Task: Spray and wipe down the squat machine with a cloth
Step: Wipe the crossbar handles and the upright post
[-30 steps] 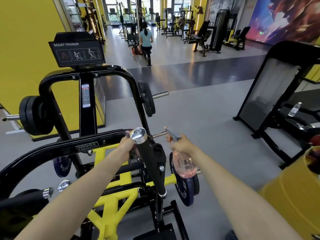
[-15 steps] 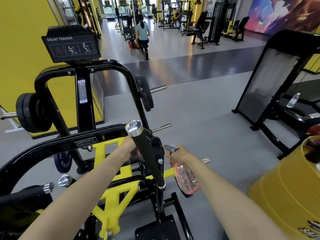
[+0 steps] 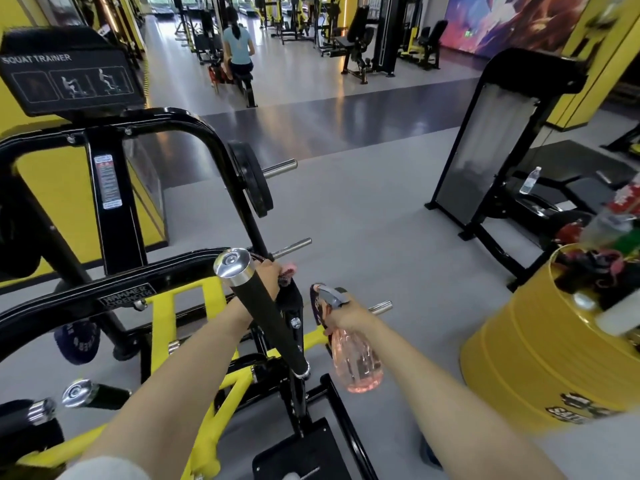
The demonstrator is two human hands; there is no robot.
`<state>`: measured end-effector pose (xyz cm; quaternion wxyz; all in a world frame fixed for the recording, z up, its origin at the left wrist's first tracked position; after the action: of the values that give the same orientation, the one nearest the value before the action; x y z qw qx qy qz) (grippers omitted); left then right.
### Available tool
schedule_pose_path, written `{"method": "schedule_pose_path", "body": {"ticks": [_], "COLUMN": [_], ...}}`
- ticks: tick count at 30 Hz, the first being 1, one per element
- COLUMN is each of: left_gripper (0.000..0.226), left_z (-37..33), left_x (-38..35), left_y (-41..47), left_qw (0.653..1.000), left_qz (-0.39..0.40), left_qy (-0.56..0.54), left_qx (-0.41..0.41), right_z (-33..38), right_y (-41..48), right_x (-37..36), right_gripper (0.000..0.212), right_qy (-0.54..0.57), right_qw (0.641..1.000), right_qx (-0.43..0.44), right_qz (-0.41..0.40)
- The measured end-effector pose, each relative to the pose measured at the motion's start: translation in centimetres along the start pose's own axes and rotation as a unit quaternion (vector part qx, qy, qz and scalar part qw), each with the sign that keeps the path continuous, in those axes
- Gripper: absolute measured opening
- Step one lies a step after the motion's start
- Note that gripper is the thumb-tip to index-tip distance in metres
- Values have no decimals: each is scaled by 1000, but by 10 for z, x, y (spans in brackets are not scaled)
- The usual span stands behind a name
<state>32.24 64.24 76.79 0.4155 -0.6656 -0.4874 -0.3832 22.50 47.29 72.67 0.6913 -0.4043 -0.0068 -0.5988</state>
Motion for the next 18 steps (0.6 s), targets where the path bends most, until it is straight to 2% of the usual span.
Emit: {"method": "schedule_pose_path", "body": {"ticks": [1,3,7,10,11,14,16,17,18], "left_gripper": [35,35,40,52,53,46,44,39,29], "left_z": [2,-9,-25,-40,-36,-33,-35,-29,-32], "left_x": [4,4,11,3,-7,-12,-22,-31,-43], "left_y": [1,-9,-29,-46,-45,-51,-55,-55,-56], "left_qw": [999,995,994,982,982,982,979,971,956], "left_qz": [-13,-7,-53,-90,-78,-60,-11,29,72], "left_qy": [53,90,73,62,55,-42,-114,-203,-258], "left_qx": [1,-33,-61,-151,-164,-176,-168,-123,-116], "right_z": [-5,-23,-44,-70,-75,-58,-48,-45,-42], "right_y": [-1,1,18,44,45,11,-7,-12,-14], "right_x": [3,11,7,-7,-10,-11,-11,-11,-13], "right_gripper": [59,49,55,60,59,48,33,28,29], "right_qy": [11,44,65,62,68,78,79,78,78], "right_qw": [1000,997,996,996,995,994,994,994,994], "right_qx": [-13,-44,-47,-51,-58,-67,-60,-54,-43], "right_qz": [-6,-42,-48,-34,-34,-42,-52,-55,-57]}}
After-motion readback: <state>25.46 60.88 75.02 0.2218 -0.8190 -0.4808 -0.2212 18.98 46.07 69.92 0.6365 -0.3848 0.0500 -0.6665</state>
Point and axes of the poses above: each hand's wrist, its own y-axis towards the middle knuckle, its own x-axis out of the back of the hand, z = x × y, the point moved 10 cm from there along y, towards the middle knuckle, and after that the axes turned 4 degrees about -x, right-handed, at the moved point
